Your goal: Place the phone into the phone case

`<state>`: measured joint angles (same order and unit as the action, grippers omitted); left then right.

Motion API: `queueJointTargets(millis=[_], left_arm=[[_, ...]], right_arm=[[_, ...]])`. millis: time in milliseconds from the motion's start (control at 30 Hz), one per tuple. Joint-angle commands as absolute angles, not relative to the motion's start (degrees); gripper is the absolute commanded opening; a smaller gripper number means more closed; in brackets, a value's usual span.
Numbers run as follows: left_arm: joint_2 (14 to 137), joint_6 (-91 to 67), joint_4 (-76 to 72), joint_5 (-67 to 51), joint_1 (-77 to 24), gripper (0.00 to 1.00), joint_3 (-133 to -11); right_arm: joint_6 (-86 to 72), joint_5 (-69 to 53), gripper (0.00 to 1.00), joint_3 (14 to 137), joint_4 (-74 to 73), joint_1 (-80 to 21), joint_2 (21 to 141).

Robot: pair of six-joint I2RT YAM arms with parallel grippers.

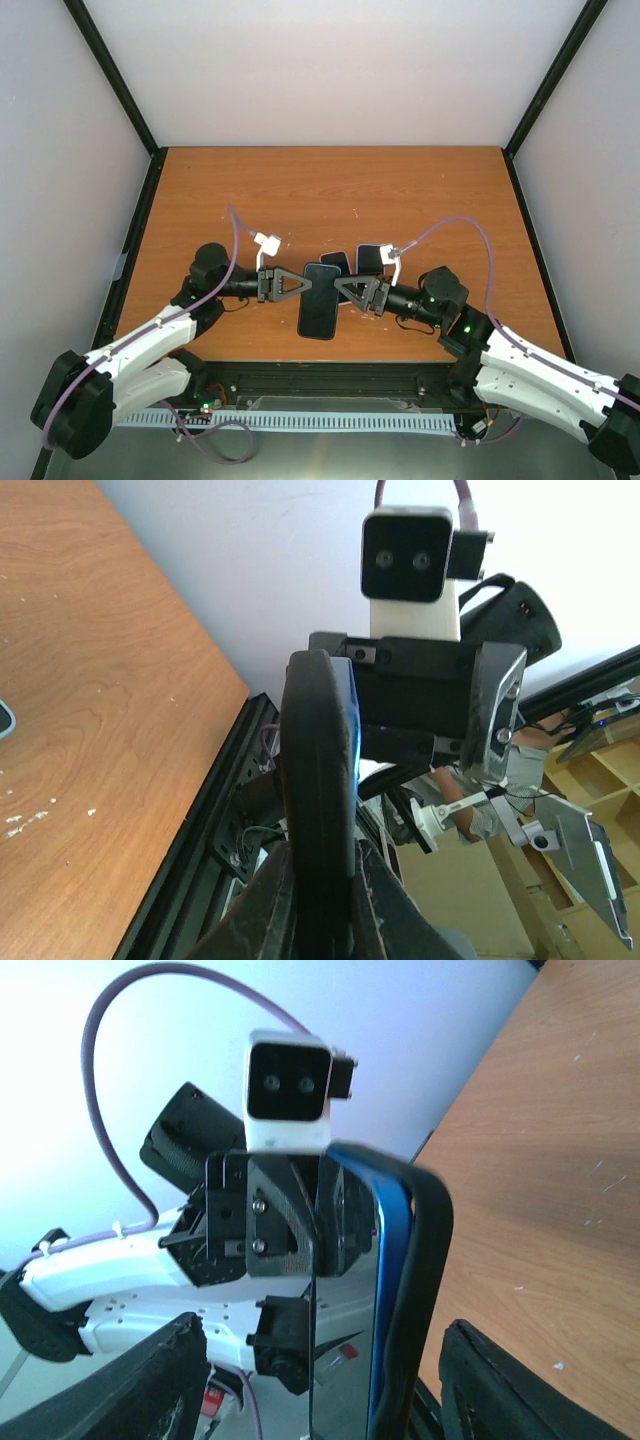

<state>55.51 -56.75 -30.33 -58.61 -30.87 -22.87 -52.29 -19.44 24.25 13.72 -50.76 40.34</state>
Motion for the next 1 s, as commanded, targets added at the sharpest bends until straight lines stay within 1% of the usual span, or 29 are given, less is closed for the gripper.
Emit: queueJointTargets(millis=[0, 133, 200, 333, 433, 533, 567, 667, 900, 967], left_arm=[[54.05, -53.97, -31.05, -61.85, -30.94, 0.00, -25.60], [53.99, -53.59, -30.55, -62.80, -30.94, 0.00, -25.64], [53.97, -52.99, -29.30, -62.71, -30.94, 0.00, -25.95], [53.76, -51.07, -25.36, -61.92, -30.94, 0.00, -26.79], [53.47, -48.17, -17.95, -59.85, -30.94, 0.00, -28.50], [53.34, -46.76, -13.77, -58.36, -30.94, 0.00, -29.72], [53.46, -46.69, -13.06, -58.16, -30.94, 0.00, -29.90], [54.48, -45.93, -11.55, -58.18, -30.93, 0.00, -30.46], [55.63, -46.96, -12.71, -58.62, -30.93, 0.00, -30.65], [55.31, -47.42, -13.54, -58.62, -30.94, 0.00, -30.75]], right_arm=[[-51.59, -17.72, 0.63, 27.56, 11.63, -50.67, 43.41], [-51.41, -19.20, 0.62, 28.82, 12.85, -50.71, 45.68], [-51.40, -19.86, 0.54, 28.98, 13.95, -50.70, 46.19], [-50.85, -19.40, 0.32, 28.87, 14.70, -50.70, 45.71], [-49.15, -19.60, 0.16, 28.45, 15.45, -50.71, 44.22], [-45.86, -19.72, 0.05, 28.07, 15.44, -50.67, 41.95], [-45.22, -19.36, 0.03, 28.20, 14.58, -50.71, 41.37], [-44.40, -19.34, 0.03, 28.17, 13.57, -50.71, 40.99], [-44.70, -21.84, 0.03, 26.85, 16.25, -50.71, 43.37], [-45.54, -22.98, 0.15, 26.59, 16.57, -50.70, 44.43]])
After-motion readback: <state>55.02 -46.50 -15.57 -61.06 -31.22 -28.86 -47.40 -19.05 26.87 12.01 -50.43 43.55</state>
